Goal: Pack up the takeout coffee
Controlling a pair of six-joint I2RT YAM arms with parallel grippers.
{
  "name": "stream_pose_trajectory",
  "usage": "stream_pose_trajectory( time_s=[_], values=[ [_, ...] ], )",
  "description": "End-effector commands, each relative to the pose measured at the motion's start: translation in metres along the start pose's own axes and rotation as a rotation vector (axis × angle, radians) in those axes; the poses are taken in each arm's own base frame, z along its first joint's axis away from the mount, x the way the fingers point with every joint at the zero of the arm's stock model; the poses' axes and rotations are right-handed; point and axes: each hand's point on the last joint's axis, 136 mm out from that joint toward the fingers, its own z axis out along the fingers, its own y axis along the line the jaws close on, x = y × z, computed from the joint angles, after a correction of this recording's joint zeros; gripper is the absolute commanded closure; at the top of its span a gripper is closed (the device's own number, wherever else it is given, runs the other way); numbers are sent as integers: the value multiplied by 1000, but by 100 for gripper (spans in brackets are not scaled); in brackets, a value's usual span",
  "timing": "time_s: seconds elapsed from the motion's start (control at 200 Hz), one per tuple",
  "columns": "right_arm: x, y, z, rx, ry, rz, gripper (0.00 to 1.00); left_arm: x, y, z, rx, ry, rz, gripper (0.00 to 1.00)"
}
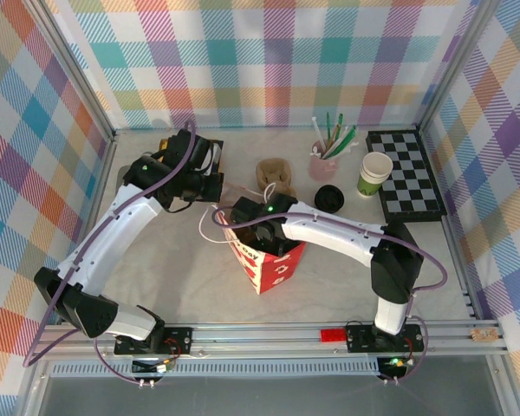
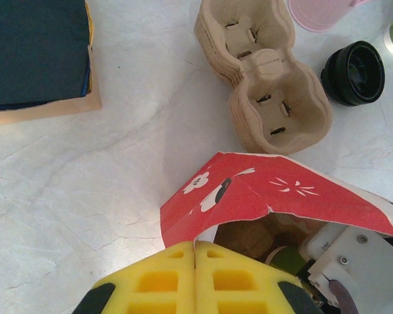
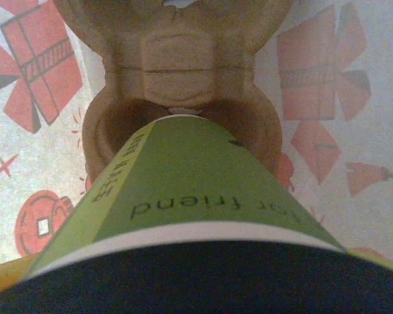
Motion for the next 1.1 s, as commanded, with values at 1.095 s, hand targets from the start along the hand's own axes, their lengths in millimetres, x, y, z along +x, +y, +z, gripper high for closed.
stream_pose_trajectory(
  time_s=[1.095],
  values=[
    [7, -15, 51, 80, -6, 38, 60, -8, 3, -21, -11, -80, -8, 93]
  ],
)
